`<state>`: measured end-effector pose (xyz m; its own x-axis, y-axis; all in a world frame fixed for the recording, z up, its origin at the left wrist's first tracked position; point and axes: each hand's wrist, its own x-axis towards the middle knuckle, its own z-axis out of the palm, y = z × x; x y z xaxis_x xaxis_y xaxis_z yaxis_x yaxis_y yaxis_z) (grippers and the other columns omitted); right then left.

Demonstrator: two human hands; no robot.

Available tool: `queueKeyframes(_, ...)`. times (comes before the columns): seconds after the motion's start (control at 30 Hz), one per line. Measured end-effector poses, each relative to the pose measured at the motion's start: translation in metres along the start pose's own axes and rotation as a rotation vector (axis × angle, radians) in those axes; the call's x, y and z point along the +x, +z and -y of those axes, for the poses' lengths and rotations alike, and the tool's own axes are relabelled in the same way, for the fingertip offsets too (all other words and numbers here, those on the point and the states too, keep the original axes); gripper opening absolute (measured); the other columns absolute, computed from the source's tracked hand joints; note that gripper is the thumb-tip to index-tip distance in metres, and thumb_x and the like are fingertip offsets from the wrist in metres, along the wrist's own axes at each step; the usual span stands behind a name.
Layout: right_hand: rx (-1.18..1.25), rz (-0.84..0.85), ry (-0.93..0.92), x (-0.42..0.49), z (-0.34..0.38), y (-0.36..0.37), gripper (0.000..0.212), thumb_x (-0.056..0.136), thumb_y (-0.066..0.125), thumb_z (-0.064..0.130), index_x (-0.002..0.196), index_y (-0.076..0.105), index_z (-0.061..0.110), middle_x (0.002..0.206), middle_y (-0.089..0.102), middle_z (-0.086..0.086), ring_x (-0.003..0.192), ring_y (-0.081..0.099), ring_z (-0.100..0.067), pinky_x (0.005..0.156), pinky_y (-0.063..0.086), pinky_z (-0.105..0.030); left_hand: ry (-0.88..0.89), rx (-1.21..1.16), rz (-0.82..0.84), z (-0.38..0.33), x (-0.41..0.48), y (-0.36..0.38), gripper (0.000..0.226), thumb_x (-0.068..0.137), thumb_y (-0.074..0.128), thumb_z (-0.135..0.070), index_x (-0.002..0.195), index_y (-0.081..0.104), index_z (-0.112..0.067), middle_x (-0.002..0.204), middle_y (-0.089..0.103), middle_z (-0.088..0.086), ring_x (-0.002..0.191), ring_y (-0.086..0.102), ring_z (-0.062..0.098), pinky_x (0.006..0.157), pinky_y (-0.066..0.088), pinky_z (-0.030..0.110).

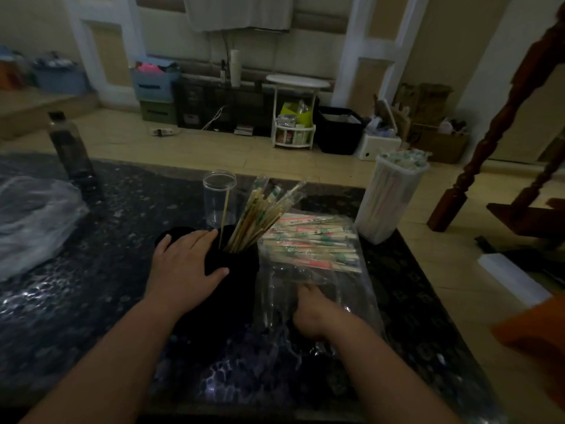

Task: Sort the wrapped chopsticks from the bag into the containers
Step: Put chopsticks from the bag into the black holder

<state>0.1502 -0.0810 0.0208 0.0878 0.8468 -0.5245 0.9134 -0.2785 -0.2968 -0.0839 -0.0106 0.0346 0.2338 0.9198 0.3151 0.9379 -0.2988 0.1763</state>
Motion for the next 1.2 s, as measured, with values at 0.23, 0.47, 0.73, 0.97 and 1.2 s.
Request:
queueKeyframes(0.23,0.05,-0.39,0.033,0.044,-0.033,0.012,0.069,0.101,0.04,0.039,0.158,0.006,0.021,0.165,0.003,-0.005,0.151,0.007,-0.026,0.122,0.015,-0.043,-0.023,0.001,-0.054,-0.005,0.003,0.003,0.074,0.083,0.052,-0.07,0.143,0.045,-0.028,0.145,0.047,-0.007,0.142,0.032,0.015,0.117,0.009,0.046)
queueKeyframes(0.47,-0.012,-0.445,0.088,0.088,-0.035,-0.003,0.059,0.1,0.034,0.038,0.156,0.018,0.031,0.165,0.009,-0.003,0.15,0.009,-0.027,0.122,0.011,-0.043,0.0,0.005,-0.028,-0.004,0.006,0.007,0.094,0.074,0.041,-0.087,0.147,0.04,-0.028,0.149,0.044,-0.007,0.143,0.03,0.014,0.117,0.01,0.043)
queueKeyframes(0.73,-0.366,-0.334,0.014,0.112,-0.032,-0.021,0.059,0.098,0.041,0.045,0.153,0.03,0.027,0.162,0.022,-0.003,0.147,0.021,-0.029,0.119,0.016,-0.047,0.056,0.018,-0.028,0.005,0.005,0.009,0.102,0.065,0.026,-0.086,0.145,0.044,-0.026,0.144,0.05,-0.006,0.141,0.036,0.016,0.115,0.018,0.043)
queueKeyframes(0.97,-0.285,-0.509,-0.002,0.112,-0.032,-0.017,0.042,0.099,0.043,0.037,0.138,0.052,0.024,0.142,0.052,-0.004,0.129,0.048,-0.028,0.109,0.036,-0.04,0.047,0.021,-0.027,0.004,0.006,0.01,0.098,0.067,0.03,-0.085,0.144,0.045,-0.026,0.143,0.051,-0.006,0.139,0.038,0.016,0.114,0.019,0.043)
queueKeyframes(1.2,-0.322,-0.7,-0.041,0.102,-0.03,-0.011,0.012,0.087,0.065,0.026,0.082,0.074,0.02,0.086,0.07,-0.004,0.084,0.066,-0.026,0.08,0.05,-0.033,0.042,0.011,-0.044,0.004,0.006,0.011,0.096,0.069,0.031,-0.084,0.142,0.048,-0.025,0.141,0.053,-0.004,0.138,0.04,0.018,0.113,0.021,0.045)
